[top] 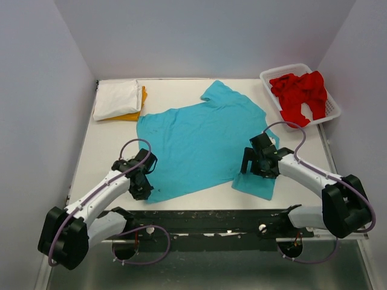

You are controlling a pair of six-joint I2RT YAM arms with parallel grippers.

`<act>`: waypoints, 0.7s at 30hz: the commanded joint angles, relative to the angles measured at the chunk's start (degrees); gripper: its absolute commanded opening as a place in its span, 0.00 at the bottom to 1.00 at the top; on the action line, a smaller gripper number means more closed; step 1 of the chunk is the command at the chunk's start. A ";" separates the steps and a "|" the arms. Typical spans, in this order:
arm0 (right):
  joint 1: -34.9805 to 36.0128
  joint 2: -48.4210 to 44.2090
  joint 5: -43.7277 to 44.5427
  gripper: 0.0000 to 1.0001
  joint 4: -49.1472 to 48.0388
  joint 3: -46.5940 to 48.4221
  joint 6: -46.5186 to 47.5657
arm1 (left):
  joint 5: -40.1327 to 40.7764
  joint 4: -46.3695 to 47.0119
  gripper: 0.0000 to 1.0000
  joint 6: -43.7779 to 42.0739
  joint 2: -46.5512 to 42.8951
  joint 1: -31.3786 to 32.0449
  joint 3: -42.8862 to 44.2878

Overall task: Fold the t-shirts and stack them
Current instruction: Flatten out the tshirt

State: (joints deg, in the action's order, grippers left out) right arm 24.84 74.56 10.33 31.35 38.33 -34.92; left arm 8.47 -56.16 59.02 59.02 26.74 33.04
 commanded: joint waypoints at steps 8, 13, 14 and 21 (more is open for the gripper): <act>-0.01 -9.69 1.40 1.00 1.00 1.80 -2.42 | 0.34 4.24 0.99 -4.34 -4.32 0.12 9.06; -0.02 -2.81 -6.57 1.00 -5.79 1.19 -4.61 | -10.42 23.30 0.99 -9.55 1.27 0.06 8.47; -0.01 -2.36 -9.07 1.00 -6.81 0.48 -5.14 | -12.29 25.53 0.99 -9.77 3.31 0.02 8.53; 0.03 -8.67 -9.31 1.00 0.37 -7.47 -12.39 | -11.46 28.90 0.99 -10.75 18.23 -0.54 9.93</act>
State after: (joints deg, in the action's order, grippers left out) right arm 24.82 70.13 2.07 25.45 33.74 -42.06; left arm -1.32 -31.33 50.37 71.24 26.70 41.41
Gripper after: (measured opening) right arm 0.998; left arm 0.983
